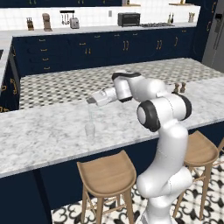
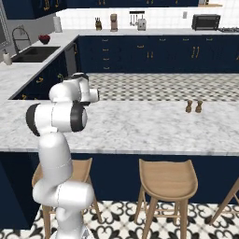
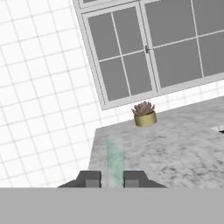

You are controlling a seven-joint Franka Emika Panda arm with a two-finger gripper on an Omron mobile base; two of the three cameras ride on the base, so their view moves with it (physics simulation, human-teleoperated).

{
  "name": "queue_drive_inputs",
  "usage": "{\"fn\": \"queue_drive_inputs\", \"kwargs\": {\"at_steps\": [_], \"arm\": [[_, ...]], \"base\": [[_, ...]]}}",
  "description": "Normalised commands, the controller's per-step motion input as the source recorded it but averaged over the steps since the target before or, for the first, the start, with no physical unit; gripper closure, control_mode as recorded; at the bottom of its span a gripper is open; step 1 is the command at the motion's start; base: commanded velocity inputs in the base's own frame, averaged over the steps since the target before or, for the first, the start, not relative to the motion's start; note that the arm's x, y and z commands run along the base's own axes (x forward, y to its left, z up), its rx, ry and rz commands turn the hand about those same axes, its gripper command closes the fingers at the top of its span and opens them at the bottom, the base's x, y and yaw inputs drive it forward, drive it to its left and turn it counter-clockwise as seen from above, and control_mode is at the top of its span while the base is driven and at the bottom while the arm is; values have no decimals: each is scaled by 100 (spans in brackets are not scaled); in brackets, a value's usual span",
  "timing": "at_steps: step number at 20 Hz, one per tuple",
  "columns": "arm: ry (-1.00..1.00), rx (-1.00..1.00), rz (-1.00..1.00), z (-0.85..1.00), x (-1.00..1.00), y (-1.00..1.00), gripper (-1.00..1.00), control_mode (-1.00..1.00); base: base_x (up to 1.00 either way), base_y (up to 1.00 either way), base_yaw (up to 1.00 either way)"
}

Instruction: Take a straw from the drawer in front and place it inside the glass cup on the dining counter.

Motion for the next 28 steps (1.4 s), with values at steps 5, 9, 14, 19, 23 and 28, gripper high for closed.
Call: {"fn": "queue_drive_inputs", "kwargs": {"at_steps": [5, 9, 14, 19, 23, 28], "arm": [[0, -2, 0, -33, 11, 27, 100, -100], [0, -1, 0, -38, 4, 22, 100, -100], [0, 0, 0, -32, 13, 7, 100, -100], [0, 0, 0, -9, 3, 0, 100, -100], [0, 0, 0, -3, -38, -5, 100, -100], [0, 0, 0, 0, -41, -9, 100, -100]], "base": [[0, 0, 0], [0, 0, 0], [0, 0, 0], [0, 0, 0], [0, 0, 0], [0, 0, 0]]}}
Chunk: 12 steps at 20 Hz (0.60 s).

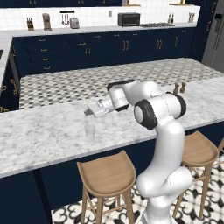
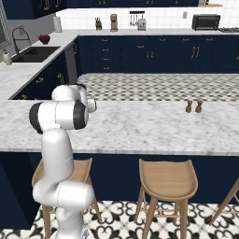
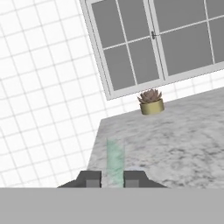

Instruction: Take a straw from the drawer in front and place it inside the glass cup on the dining counter.

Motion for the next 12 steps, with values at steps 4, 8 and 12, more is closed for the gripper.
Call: {"fn": "queue_drive_inputs", "kwargs": {"at_steps": [4, 8, 12], "arm": [[0, 0, 0, -2, -9, -12, 100, -100], [0, 0, 0, -6, 0, 0, 100, -100], [0, 0, 0, -6, 14, 0, 100, -100]], "base": [[0, 0, 0], [0, 0, 0], [0, 0, 0]]}}
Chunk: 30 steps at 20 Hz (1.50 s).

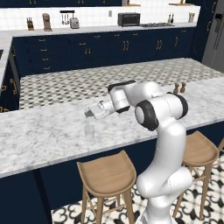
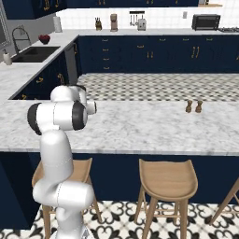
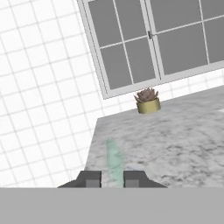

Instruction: Take a straw from the drawer in front and place it inside the glass cup on the dining counter.

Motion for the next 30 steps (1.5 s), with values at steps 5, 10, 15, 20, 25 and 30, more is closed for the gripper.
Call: {"fn": "queue_drive_inputs", "kwargs": {"at_steps": [5, 10, 15, 20, 25, 30], "arm": [[-4, 0, 0, -1, 49, 0, 100, -100], [-2, 0, 0, -26, 8, 0, 100, -100], [0, 0, 0, -37, -28, 0, -100, -100], [0, 0, 0, -6, -11, 0, -100, -100], [-10, 0, 0, 31, -23, -4, -100, -100], [-14, 0, 0, 74, -28, -15, -100, -100]], "base": [[0, 0, 0], [0, 0, 0], [0, 0, 0], [0, 0, 0], [0, 0, 0], [0, 0, 0]]}}
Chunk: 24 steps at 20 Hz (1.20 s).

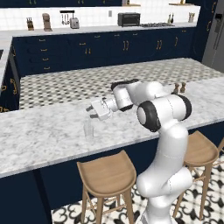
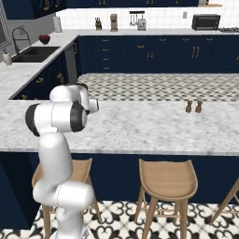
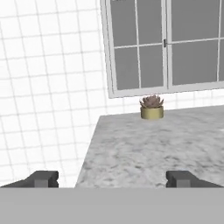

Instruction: Take a straw from the drawer in front and place it inside the glass cup on the dining counter.

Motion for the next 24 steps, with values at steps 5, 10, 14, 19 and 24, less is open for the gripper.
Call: {"fn": "queue_drive_inputs", "kwargs": {"at_steps": [5, 10, 14, 19, 24], "arm": [[-21, 0, 0, 97, -35, -6, -100, -100], [-38, 0, 0, 100, -85, 0, -100, -100], [-55, -13, 5, 100, -98, 0, -100, -100], [-67, -44, 11, 68, -100, 4, -100, -100], [-48, -58, 8, 10, -100, 19, -100, -100]], "base": [[0, 0, 0], [0, 0, 0], [0, 0, 0], [0, 0, 0], [0, 0, 0]]}}
